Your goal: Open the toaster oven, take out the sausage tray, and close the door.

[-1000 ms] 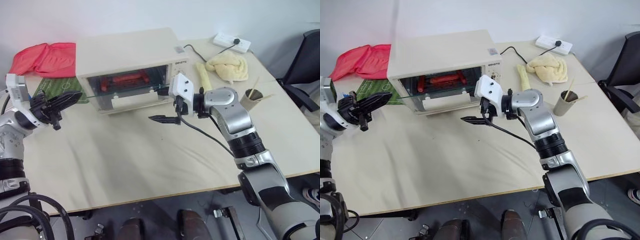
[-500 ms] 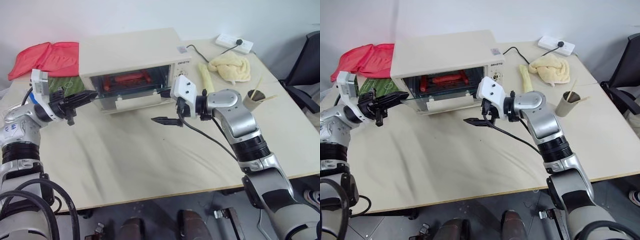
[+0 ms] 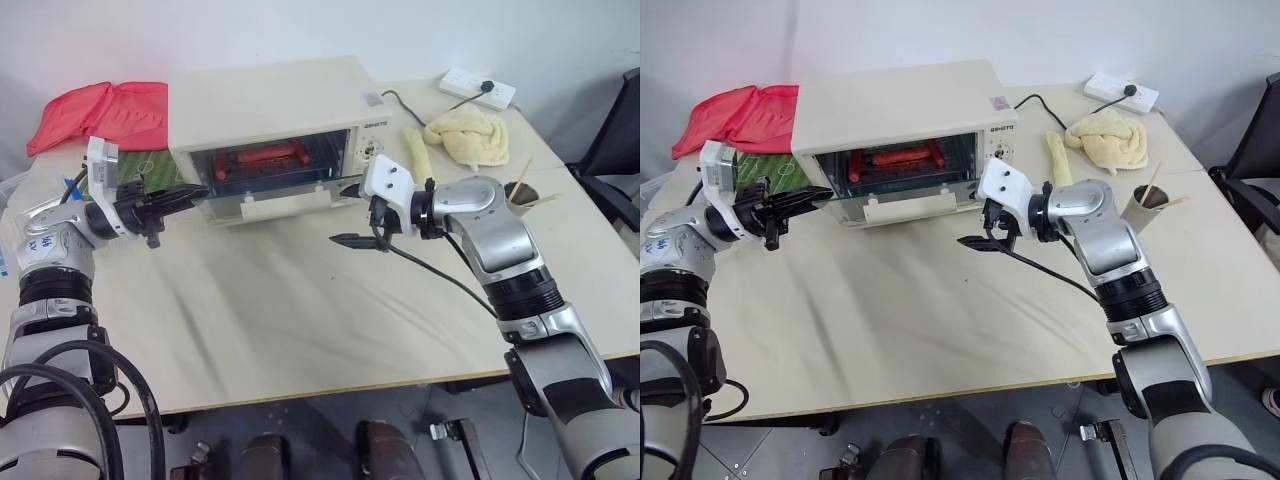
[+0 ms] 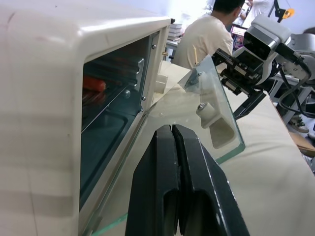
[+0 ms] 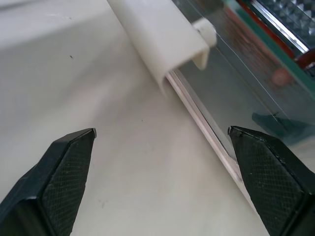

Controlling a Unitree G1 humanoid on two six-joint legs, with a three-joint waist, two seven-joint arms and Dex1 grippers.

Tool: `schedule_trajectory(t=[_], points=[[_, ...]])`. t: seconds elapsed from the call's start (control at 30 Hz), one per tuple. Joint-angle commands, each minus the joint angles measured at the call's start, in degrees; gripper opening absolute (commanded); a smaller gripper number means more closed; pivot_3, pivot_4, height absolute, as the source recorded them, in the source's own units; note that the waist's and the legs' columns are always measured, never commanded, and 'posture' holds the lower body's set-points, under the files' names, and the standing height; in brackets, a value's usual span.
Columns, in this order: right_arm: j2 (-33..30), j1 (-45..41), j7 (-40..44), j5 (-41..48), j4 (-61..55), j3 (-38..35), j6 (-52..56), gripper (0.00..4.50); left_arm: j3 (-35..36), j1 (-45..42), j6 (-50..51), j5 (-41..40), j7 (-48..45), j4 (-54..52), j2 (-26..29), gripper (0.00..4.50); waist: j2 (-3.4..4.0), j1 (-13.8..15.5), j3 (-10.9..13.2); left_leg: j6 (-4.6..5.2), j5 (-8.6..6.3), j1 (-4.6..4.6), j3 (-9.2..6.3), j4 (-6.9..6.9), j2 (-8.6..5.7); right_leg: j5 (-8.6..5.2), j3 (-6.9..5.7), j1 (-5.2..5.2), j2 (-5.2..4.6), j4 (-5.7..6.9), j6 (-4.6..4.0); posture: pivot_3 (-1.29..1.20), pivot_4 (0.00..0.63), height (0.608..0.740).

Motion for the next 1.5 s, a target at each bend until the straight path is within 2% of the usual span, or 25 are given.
schedule_trajectory(t=[0.03,0.23,0.33,0.47,0.6,0.8,1.13,1.33,1.5], points=[[-3.6,0.2,1.6,-0.2,-4.5,-0.6,1.1,4.5,0.0,-1.5,-0.8,0.9,-1.3,0.1,0.1,0.04,-0.02,0.1,0.0,0.0,0.0,0.0,0.0,0.0,0.0,0.0,0.0,0.0,0.0,0.0,0.0,0.0,0.15,0.74],[-17.5,8.0,11.9,0.6,-15.1,1.6,7.6,4.5,-1.7,-0.7,-0.7,2.8,-3.4,-0.5,-0.1,0.04,-0.05,1.1,0.0,0.09,-0.08,-0.03,0.06,0.02,0.0,0.0,-0.01,0.0,-0.01,-0.04,0.0,0.0,0.15,0.74],[-25.0,12.8,17.0,2.9,-20.0,0.1,9.7,4.5,-2.5,-0.5,-1.3,3.9,-2.8,-0.2,-0.3,0.04,-0.09,1.6,0.1,0.12,-0.11,-0.03,0.17,0.03,0.01,0.0,0.0,-0.01,-0.01,-0.12,0.0,0.0,0.15,0.74],[-27.7,12.1,15.2,2.5,-19.9,-2.4,10.3,4.5,-5.1,0.8,-2.8,6.9,-3.6,-0.7,-0.3,0.04,-0.1,1.5,0.1,0.19,-0.15,-0.02,0.4,0.17,0.03,0.0,0.06,-0.01,-0.03,-0.17,0.0,0.0,0.15,0.74],[-25.8,8.9,11.0,1.7,-18.7,-3.8,9.8,4.5,-8.0,2.4,-6.3,10.1,-4.2,-0.6,0.0,0.04,-0.1,1.4,0.1,0.2,-0.16,0.07,0.59,0.14,0.09,0.01,0.11,-0.06,-0.03,-0.17,-0.03,0.0,0.15,0.74],[-19.4,5.6,1.6,-0.7,-17.1,-3.5,9.5,4.5,-7.7,3.7,-6.8,9.5,-3.9,-1.7,-0.4,0.04,-0.15,1.7,0.1,0.2,-0.22,-0.01,0.58,0.24,0.11,0.03,0.09,-0.11,-0.03,-0.16,-0.05,0.0,0.15,0.74],[-6.9,4.6,-8.3,-3.8,-18.5,1.1,9.1,4.5,-11.0,9.3,-12.1,12.8,-3.8,-5.1,0.9,0.04,-0.15,1.5,0.1,0.26,-0.39,-0.06,0.58,0.56,0.16,0.03,0.04,-0.13,-0.02,0.0,-0.05,0.0,0.15,0.74],[-0.2,0.9,-15.3,-8.3,-12.5,3.5,4.3,4.5,-6.7,12.1,-11.2,8.9,0.6,-9.6,0.5,0.04,-0.15,1.4,0.1,0.27,-0.4,-0.07,0.58,0.62,0.16,0.03,0.05,-0.13,-0.03,0.04,-0.05,0.0,0.15,0.74],[6.5,-4.1,-23.2,-14.0,-2.1,6.1,-1.6,4.5,0.8,20.3,-3.1,0.9,6.6,-21.7,-1.1,0.04,-0.15,0.4,0.1,0.26,-0.42,-0.06,0.53,0.61,0.21,0.03,0.06,-0.16,-0.03,0.12,-0.05,0.0,0.15,0.74]])
